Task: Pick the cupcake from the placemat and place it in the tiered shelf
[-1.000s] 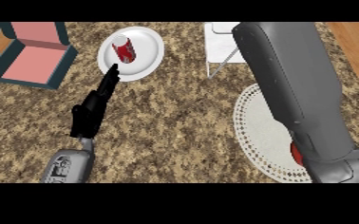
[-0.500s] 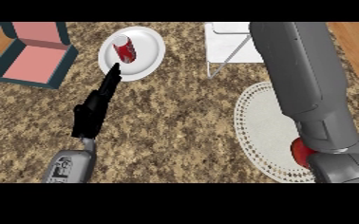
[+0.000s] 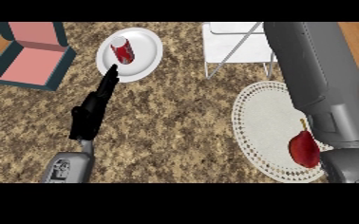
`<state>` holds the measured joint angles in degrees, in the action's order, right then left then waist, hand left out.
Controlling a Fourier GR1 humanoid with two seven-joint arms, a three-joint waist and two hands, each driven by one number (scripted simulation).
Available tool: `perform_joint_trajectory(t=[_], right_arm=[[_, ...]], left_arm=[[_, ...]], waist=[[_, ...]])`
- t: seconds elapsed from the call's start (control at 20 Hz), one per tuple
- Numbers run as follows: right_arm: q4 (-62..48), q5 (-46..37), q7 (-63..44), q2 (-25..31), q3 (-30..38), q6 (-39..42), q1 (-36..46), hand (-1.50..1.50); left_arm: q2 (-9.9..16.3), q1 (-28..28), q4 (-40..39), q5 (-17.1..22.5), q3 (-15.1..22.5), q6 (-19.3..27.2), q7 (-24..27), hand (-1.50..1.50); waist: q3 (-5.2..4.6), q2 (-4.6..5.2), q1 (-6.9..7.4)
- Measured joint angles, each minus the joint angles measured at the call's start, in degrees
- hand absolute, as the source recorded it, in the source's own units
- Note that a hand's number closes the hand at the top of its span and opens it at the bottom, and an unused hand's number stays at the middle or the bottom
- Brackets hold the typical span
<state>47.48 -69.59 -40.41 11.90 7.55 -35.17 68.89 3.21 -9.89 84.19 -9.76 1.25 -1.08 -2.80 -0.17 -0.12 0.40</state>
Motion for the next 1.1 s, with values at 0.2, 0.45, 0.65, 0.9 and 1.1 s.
perform_joint_trajectory(t=[0.2,0.45,0.65,0.9,1.1], right_arm=[[2.18,-1.74,-3.50,-0.04,-0.03,0.73,-1.40,-1.50],[6.97,2.03,-3.04,-0.18,1.60,0.36,-2.96,-1.50],[10.56,6.48,-0.89,-0.77,2.38,-0.25,-5.18,-1.50],[13.32,11.11,0.27,0.02,3.14,2.63,-3.82,-1.50],[16.11,13.64,-0.10,1.10,5.22,1.33,-2.51,-1.50]], left_arm=[[0.27,-0.16,-1.27,0.49,-0.64,-0.43,1.06,0.00],[0.02,1.18,0.18,0.18,-0.04,-0.34,0.99,0.00],[0.54,0.75,-0.23,0.49,-0.59,-0.81,1.17,0.00],[-0.48,0.19,-0.60,-0.31,0.14,0.08,0.60,0.00],[0.03,0.50,-0.58,-0.15,-0.05,-0.48,0.73,0.00]], waist=[[-0.02,-0.04,-0.10],[0.01,-0.07,-0.08],[0.03,-0.06,-0.14],[0.09,0.01,-0.12],[0.13,0.04,-0.17]])
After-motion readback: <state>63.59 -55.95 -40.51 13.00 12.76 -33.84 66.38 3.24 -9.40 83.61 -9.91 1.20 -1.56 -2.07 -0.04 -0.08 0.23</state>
